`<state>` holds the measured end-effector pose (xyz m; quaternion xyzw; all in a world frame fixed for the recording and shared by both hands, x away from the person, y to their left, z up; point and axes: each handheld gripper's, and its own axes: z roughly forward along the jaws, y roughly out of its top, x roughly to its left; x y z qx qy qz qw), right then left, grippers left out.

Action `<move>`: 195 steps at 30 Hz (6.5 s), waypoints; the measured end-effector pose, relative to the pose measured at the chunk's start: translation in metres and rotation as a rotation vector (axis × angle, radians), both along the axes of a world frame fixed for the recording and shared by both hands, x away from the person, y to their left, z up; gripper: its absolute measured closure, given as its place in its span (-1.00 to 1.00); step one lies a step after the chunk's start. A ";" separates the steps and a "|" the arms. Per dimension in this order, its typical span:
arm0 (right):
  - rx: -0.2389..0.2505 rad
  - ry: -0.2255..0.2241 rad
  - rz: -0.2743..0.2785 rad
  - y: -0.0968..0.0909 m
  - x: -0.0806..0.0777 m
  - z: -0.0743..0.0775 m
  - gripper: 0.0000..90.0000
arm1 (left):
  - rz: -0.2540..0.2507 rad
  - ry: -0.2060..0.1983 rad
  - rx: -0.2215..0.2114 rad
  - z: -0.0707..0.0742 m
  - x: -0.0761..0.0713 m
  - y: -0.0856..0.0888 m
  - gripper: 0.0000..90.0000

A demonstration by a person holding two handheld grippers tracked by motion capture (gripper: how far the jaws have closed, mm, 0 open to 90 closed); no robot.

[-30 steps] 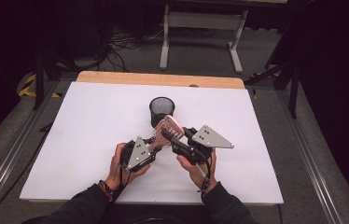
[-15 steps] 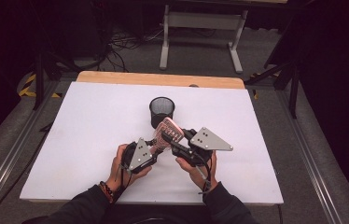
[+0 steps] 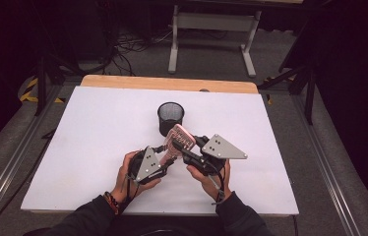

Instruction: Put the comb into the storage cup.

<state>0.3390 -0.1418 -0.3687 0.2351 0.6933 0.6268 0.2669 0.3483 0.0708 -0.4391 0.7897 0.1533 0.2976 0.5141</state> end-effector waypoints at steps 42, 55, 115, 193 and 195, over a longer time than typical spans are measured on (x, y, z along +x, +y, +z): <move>-0.006 -0.069 -0.073 -0.029 -0.002 0.013 0.41 | -0.073 0.041 -0.067 0.016 0.005 0.040 -0.77; 0.010 -0.089 -0.093 -0.038 -0.003 0.019 0.41 | -0.087 0.027 -0.079 0.018 0.006 0.054 -0.81; 0.092 -0.200 -0.160 -0.060 0.011 0.074 0.41 | -0.016 0.040 -0.075 0.004 -0.015 0.144 -0.94; 0.151 -0.152 -0.181 -0.021 0.092 0.086 0.41 | 0.029 0.060 -0.064 -0.006 -0.024 0.165 -0.93; 0.153 -0.141 -0.184 -0.020 0.094 0.084 0.41 | 0.033 0.058 -0.066 -0.005 -0.024 0.165 -0.93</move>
